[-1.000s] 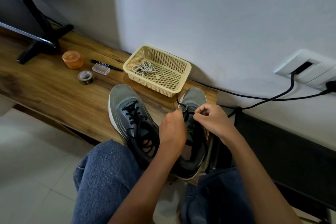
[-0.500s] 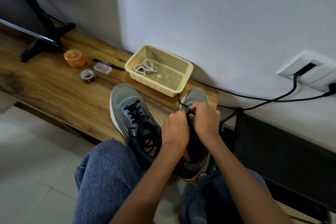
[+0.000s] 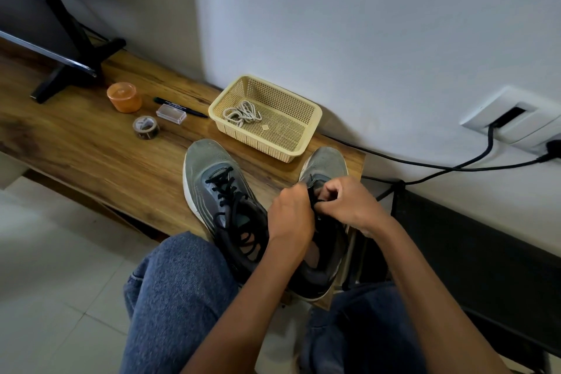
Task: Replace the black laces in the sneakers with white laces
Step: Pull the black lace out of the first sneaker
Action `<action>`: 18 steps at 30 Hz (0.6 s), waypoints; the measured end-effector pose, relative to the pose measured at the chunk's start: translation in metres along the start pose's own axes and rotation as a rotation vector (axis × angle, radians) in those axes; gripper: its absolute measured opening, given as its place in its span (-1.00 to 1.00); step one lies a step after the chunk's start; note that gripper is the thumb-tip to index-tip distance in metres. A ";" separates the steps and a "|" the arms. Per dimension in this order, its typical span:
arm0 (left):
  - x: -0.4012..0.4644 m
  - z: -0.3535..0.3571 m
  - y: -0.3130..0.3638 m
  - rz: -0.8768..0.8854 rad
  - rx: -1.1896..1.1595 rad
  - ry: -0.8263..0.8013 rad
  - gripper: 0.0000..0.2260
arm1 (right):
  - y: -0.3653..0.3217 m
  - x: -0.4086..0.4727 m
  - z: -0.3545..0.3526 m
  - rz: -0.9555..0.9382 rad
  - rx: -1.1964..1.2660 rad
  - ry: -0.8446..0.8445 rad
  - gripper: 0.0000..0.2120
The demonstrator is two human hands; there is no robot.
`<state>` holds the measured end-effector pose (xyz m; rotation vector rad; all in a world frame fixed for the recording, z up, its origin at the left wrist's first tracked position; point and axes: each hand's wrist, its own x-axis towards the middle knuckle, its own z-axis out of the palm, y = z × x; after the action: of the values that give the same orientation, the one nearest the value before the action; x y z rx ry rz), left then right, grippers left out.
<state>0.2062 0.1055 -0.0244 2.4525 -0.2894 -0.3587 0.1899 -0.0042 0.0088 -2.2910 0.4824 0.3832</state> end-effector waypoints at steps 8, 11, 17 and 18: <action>0.004 0.002 -0.002 -0.019 0.001 0.003 -0.84 | 0.006 -0.017 -0.011 -0.038 0.089 -0.317 -0.96; 0.005 0.005 -0.003 -0.004 -0.033 0.017 -0.81 | 0.005 -0.022 -0.012 -0.052 0.118 -0.197 -0.96; -0.012 -0.004 0.000 0.220 -0.423 0.205 -0.58 | -0.016 -0.039 -0.040 -0.072 0.008 0.081 -0.89; -0.018 -0.008 0.005 0.272 -0.473 0.204 -0.54 | -0.024 -0.045 -0.048 -0.074 0.054 0.124 -0.88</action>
<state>0.1910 0.1114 -0.0123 1.9345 -0.3937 -0.0468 0.1669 -0.0135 0.0737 -2.2814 0.4620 0.1901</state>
